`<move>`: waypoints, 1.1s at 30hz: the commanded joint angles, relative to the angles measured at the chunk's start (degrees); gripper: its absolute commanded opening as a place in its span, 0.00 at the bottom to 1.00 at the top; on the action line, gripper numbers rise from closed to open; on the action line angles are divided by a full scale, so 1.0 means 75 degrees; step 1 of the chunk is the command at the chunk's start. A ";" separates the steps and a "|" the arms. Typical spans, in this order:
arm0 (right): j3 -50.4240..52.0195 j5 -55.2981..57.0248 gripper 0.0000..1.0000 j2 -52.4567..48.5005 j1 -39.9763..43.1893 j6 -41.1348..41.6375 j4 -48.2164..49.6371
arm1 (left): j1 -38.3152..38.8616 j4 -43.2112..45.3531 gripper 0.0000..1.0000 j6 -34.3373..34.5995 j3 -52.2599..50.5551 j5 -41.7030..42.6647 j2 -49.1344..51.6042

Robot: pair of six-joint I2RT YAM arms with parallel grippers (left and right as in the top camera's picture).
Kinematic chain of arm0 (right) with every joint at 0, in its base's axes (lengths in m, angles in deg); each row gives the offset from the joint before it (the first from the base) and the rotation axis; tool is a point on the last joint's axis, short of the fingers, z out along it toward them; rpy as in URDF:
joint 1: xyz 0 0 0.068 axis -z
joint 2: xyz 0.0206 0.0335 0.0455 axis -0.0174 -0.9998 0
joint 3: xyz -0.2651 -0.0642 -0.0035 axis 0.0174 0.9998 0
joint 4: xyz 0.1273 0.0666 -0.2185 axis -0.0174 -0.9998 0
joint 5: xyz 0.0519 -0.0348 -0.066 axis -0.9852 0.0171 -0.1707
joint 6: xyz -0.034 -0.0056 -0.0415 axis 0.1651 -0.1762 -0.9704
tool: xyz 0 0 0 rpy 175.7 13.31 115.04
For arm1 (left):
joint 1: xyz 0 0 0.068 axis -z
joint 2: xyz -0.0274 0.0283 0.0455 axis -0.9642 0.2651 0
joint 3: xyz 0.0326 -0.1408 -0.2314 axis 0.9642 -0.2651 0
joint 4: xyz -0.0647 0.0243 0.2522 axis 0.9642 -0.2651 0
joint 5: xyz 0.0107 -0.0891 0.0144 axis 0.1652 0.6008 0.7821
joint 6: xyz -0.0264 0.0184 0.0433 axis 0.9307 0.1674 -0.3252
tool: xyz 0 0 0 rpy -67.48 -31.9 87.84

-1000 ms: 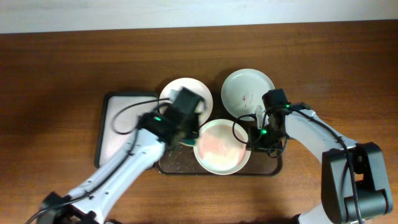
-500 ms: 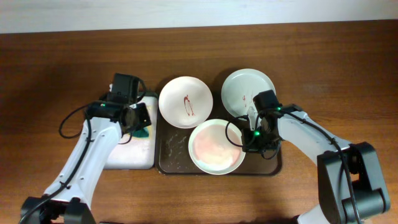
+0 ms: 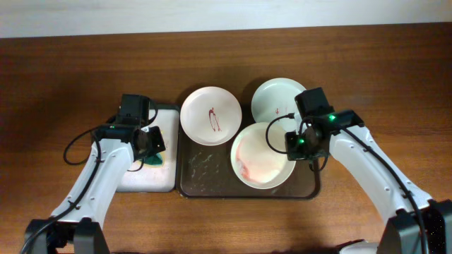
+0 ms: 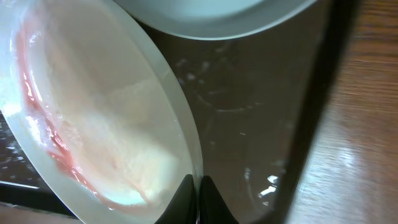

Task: Clean dirty plates on tray and stack at the side
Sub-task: 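Return the sponge to the soapy tray with the left gripper, then lift the white plate with the right gripper and place it right of the tray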

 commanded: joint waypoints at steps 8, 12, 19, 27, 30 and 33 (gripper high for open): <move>-0.0731 0.3174 0.04 0.0326 -0.2025 0.0571 -0.0061 | -0.0026 0.0122 0.00 -0.0122 -0.0038 -0.0052 0.0090; -0.1061 0.5045 0.04 0.0326 -0.3191 0.0673 -0.0020 | -0.0026 0.0125 0.00 -0.0122 -0.0038 -0.0052 0.0093; -0.1096 0.8591 0.04 0.0323 -0.4980 0.0670 0.0064 | -0.0026 0.0125 0.00 -0.0122 -0.0038 -0.0052 0.0093; -0.1096 0.9559 0.04 0.0323 -0.5412 0.0676 0.0233 | -0.0026 0.0122 0.00 -0.0119 -0.0038 -0.0052 0.0093; -0.1096 0.9049 0.04 0.0323 -0.5147 0.1215 0.0294 | -0.0026 0.0119 0.00 -0.0122 -0.0038 -0.0050 0.0093; -0.1096 0.7449 0.04 0.0323 -0.4226 0.1848 0.0289 | -0.0026 0.0114 0.00 -0.0122 -0.0038 -0.0050 0.0093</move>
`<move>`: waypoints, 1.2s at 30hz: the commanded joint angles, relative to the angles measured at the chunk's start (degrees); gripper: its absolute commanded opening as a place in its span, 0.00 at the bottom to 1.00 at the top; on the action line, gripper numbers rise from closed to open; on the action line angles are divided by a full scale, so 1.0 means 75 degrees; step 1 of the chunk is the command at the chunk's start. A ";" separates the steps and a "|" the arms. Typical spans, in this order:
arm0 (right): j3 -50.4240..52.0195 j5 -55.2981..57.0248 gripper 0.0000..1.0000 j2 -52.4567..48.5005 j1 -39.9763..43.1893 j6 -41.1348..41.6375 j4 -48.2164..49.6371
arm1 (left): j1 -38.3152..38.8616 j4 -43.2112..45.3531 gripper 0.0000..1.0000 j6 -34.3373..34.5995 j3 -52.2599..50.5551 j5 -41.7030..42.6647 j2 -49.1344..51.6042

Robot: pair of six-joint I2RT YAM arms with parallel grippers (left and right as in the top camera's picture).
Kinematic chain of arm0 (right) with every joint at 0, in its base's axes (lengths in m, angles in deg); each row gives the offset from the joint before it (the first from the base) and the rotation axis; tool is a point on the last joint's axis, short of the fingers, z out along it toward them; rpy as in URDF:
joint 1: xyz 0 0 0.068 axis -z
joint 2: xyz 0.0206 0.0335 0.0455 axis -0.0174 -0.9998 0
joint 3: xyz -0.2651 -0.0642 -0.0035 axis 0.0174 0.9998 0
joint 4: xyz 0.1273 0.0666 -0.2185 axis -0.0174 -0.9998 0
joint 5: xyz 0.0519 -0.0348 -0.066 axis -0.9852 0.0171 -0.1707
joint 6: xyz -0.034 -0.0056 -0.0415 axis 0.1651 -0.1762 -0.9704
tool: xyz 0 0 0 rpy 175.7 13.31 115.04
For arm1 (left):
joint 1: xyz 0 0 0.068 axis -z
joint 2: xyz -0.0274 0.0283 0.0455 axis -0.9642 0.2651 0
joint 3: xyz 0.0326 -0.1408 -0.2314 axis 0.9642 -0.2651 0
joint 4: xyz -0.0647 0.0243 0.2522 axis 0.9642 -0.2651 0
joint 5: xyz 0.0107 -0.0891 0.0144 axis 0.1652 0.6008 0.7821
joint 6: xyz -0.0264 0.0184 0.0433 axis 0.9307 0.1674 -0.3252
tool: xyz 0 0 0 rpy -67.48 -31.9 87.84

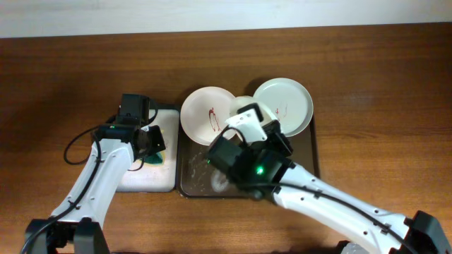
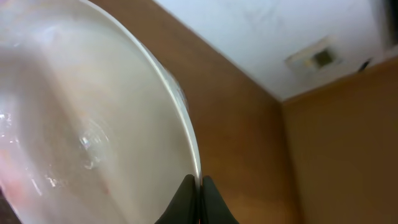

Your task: Clean dirty plates on tray and stack at the side

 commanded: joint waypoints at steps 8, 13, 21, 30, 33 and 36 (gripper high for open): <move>-0.0169 -0.5403 0.04 0.0213 0.5298 0.1309 0.0192 | -0.0026 -0.0003 0.00 -0.0117 -0.0029 -0.0052 0.0093; -0.0160 -0.7458 0.04 0.0137 0.8597 0.1250 0.0137 | -0.0026 0.0000 0.00 -0.0119 -0.0029 -0.0052 0.0093; 0.0227 -0.7839 0.04 -0.0787 1.0445 0.1110 0.0140 | -0.0026 0.0000 0.00 -0.0117 -0.0029 -0.0052 0.0093; 0.0224 -1.0914 0.54 -0.0799 1.0276 -0.0312 0.0434 | -0.0026 0.0003 0.00 -0.0117 -0.0029 -0.0052 0.0093; 0.0093 -1.1916 0.57 -0.0796 0.9486 -0.1259 0.0606 | -0.0026 0.0023 0.00 -0.0117 -0.0029 -0.0052 0.0093; -0.0119 -1.1844 0.63 -0.0796 0.8279 -0.1824 0.0901 | -0.0026 0.0026 0.00 -0.0117 -0.0029 -0.0052 0.0093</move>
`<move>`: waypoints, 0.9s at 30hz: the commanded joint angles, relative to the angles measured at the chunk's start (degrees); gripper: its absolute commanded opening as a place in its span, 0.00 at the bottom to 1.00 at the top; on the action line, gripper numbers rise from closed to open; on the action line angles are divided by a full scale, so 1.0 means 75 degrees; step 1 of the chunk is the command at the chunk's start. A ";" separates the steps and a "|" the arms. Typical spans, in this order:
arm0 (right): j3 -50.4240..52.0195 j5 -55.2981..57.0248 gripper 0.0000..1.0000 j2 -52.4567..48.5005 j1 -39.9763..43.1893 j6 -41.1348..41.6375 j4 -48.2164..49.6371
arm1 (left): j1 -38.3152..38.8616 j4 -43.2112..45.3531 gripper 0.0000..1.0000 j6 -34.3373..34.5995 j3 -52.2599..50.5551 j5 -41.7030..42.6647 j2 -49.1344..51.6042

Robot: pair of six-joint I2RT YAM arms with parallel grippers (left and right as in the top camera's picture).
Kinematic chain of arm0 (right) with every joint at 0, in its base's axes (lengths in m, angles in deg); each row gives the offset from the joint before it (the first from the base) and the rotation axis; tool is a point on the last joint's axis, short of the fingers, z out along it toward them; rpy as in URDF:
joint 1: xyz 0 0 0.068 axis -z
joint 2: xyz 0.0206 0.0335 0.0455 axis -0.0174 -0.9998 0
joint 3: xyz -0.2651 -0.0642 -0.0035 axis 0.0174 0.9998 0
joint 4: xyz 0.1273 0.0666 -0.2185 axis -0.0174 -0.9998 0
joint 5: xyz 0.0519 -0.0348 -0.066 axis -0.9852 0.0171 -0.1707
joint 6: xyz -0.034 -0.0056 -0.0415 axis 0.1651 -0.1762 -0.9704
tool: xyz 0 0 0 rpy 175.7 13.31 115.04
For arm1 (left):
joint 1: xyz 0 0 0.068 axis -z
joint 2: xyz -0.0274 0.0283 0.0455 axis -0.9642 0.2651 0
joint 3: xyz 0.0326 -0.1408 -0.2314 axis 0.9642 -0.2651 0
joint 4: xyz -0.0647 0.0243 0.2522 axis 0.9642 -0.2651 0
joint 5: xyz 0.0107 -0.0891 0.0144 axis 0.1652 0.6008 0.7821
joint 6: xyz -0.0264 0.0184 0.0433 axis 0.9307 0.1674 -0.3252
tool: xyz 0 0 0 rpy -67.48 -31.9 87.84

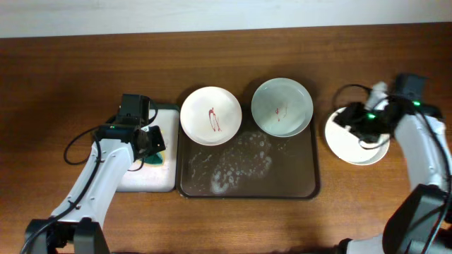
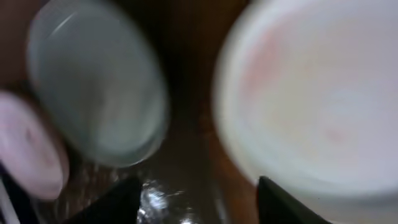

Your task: Clean dirty plates on tray and stack at the side

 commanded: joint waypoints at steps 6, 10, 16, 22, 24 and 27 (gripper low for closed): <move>-0.0312 0.0877 0.67 0.0020 -0.3471 -0.0781 0.1996 | -0.0026 0.0029 0.00 -0.0117 -0.0023 -0.0052 0.0093; -0.0312 0.2285 0.68 -0.0230 -0.4829 -0.0781 0.3264 | -0.0026 0.0026 0.00 -0.0117 -0.0023 -0.0050 0.0093; -0.0312 0.2471 0.66 -0.1507 -0.5528 -0.0772 0.4896 | -0.0026 0.0003 0.00 -0.0117 -0.0023 -0.0050 0.0093; -0.0312 0.2500 0.59 -0.2515 -0.5782 -0.0662 0.5563 | -0.0023 0.0000 0.00 -0.0117 -0.0023 -0.0050 0.0093; -0.0312 0.2498 0.52 -0.2821 -0.5782 -0.0364 0.5613 | -0.0026 0.0003 0.00 -0.0117 -0.0023 -0.0050 0.0093; -0.0312 0.2495 0.40 -0.3025 -0.5785 0.0061 0.5610 | -0.0026 0.0000 0.00 -0.0117 -0.0023 -0.0050 0.0093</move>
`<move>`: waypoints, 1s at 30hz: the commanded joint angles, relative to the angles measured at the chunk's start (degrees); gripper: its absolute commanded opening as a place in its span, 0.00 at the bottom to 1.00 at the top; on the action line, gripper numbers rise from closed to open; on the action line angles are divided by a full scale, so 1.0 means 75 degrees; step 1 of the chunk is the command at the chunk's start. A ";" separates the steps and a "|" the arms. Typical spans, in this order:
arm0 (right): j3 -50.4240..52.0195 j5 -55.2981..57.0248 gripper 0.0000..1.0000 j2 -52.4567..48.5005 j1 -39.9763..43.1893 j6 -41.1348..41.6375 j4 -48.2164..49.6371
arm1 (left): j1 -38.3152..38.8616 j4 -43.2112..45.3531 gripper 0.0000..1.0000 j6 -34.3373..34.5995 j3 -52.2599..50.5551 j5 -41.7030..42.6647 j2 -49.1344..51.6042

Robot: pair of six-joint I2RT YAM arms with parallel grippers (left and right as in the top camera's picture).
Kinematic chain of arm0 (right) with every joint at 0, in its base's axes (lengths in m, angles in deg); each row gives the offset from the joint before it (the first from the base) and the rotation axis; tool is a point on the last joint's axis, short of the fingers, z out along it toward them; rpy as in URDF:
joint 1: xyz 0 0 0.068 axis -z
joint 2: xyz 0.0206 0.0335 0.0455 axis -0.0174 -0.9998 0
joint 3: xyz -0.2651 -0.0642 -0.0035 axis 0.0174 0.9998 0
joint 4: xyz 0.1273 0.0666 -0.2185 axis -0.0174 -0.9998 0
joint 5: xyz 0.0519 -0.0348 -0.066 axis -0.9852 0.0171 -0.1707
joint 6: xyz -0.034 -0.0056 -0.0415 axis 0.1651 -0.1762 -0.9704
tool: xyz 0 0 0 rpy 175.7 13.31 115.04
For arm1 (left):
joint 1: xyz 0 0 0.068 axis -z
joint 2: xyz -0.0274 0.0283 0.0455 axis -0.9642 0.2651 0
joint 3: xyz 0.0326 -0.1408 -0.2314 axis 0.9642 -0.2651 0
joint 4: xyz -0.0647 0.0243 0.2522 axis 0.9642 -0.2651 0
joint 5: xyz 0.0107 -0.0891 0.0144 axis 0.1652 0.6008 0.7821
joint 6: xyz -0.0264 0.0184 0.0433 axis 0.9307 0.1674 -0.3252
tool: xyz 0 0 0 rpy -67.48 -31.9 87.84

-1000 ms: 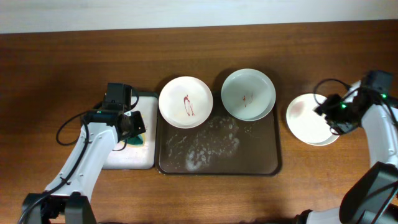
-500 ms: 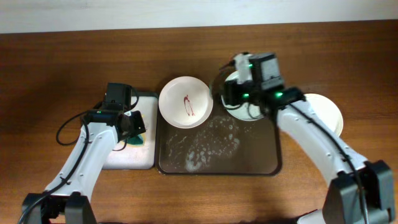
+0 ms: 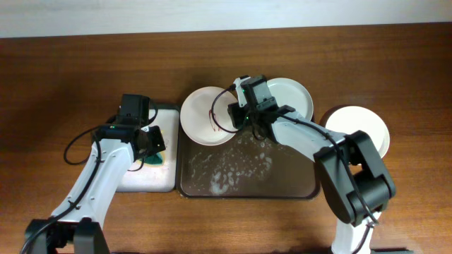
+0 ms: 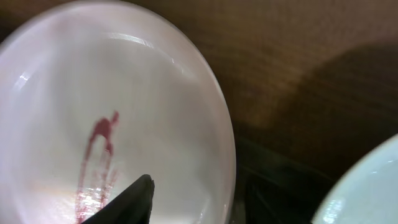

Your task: Clean dirty plates on tray and stack at the side

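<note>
A white plate with a red smear (image 3: 205, 113) (image 4: 124, 124) lies at the back left of the dark tray (image 3: 282, 176). My right gripper (image 3: 236, 115) (image 4: 193, 202) is open, one finger (image 4: 134, 199) over the plate's inside and the other outside its right rim. A pale green plate (image 3: 293, 95) (image 4: 373, 193) with a small red mark sits at the tray's back right, partly under my right arm. A white plate (image 3: 360, 130) rests on the table right of the tray. My left gripper (image 3: 150, 143) hovers at a green sponge (image 3: 155, 161); its jaws are hidden.
The sponge lies on a white board (image 3: 145, 180) to the left of the tray. Soapy foam (image 3: 233, 166) covers the tray's bare middle. My right arm stretches across the tray's back right corner. Brown wooden table all around.
My right gripper has moved from the white plate on the table at the right to the right rim of the red-smeared plate on the tray. The left arm has not moved.
My right gripper was first shut on the rim of a pink-smeared plate on the tray. Then it held that plate lifted and tilted. Later the plate lay on the table right of the tray, gripper open beside it. Now the gripper straddles the smeared plate's rim.
</note>
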 commanded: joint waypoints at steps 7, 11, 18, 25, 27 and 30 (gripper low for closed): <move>-0.0073 -0.0341 0.04 0.0157 -0.0020 0.0702 -0.1367 | -0.0026 0.0020 0.00 -0.0117 -0.0020 -0.0052 0.0090; -0.0073 -0.0734 0.04 0.1005 -0.0020 0.0708 -0.3567 | -0.0026 0.0023 0.00 -0.0117 -0.0020 -0.0050 0.0090; 0.0064 -0.1172 0.04 0.1072 -0.0032 0.0702 -0.4943 | 0.0335 0.0376 0.00 -0.0128 -0.0020 0.1547 0.0090; 0.0128 -0.1116 0.05 0.0664 -0.0017 0.0711 -0.4832 | 0.2145 0.0737 0.00 0.0618 -0.0020 0.1891 0.0172; 0.0134 -0.0985 0.04 0.0592 -0.0017 0.1005 -0.4631 | 0.2544 0.0778 0.00 0.1626 -0.0020 0.1888 0.0420; 0.0134 -0.0836 0.04 0.0592 0.0026 0.1941 -0.4433 | 0.2882 0.0991 0.00 0.2247 -0.0020 0.1953 0.0839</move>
